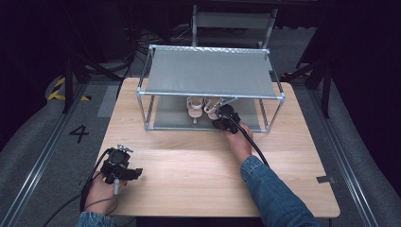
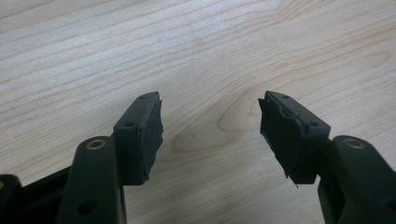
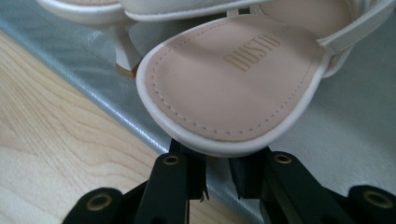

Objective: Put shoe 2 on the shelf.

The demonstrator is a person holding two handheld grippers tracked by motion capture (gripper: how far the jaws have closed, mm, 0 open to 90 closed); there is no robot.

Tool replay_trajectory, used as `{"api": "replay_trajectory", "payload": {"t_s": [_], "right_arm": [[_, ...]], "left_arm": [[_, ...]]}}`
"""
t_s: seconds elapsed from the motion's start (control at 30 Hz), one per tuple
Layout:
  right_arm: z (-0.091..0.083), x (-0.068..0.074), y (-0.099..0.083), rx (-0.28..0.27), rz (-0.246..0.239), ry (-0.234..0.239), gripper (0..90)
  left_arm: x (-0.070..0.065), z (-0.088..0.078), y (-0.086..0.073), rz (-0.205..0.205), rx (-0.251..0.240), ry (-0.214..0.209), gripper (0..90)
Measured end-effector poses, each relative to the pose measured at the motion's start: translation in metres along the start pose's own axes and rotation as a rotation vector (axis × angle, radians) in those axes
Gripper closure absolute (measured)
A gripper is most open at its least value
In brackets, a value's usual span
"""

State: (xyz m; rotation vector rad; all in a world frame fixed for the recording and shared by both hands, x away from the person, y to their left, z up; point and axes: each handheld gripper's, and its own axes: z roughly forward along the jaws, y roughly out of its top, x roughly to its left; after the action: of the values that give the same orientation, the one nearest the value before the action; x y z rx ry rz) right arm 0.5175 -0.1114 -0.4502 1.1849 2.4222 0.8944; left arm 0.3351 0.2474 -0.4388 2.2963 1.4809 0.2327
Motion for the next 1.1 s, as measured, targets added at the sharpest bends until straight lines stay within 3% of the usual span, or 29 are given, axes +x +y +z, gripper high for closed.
{"api": "replay_trajectory", "payload": {"t_s": [0.3,0.53,0.63,0.77,0.97,1.1], "right_arm": [[0.011,0.003,0.002,-0.033,0.036,0.031,76.5],[0.012,0.003,0.002,-0.039,0.046,-0.017,75.1],[0.012,0.002,0.001,-0.037,0.050,-0.020,66.3],[0.004,0.001,0.000,-0.058,0.071,0.034,56.2],[-0.021,0.000,-0.008,-0.053,0.075,0.050,53.4],[-0.041,-0.004,-0.014,-0.081,0.056,0.063,52.9]], "left_arm": [[-0.001,0.002,0.002,-0.002,0.000,-0.004,39.2],[0.000,0.004,0.004,0.002,0.002,-0.007,39.2],[0.000,0.005,0.007,0.006,0.001,-0.009,39.2],[-0.004,0.007,0.010,0.016,0.004,-0.014,39.2],[-0.007,0.009,0.016,0.033,0.001,-0.019,39.2],[-0.010,0.011,0.021,0.047,-0.001,-0.021,39.2]]}}
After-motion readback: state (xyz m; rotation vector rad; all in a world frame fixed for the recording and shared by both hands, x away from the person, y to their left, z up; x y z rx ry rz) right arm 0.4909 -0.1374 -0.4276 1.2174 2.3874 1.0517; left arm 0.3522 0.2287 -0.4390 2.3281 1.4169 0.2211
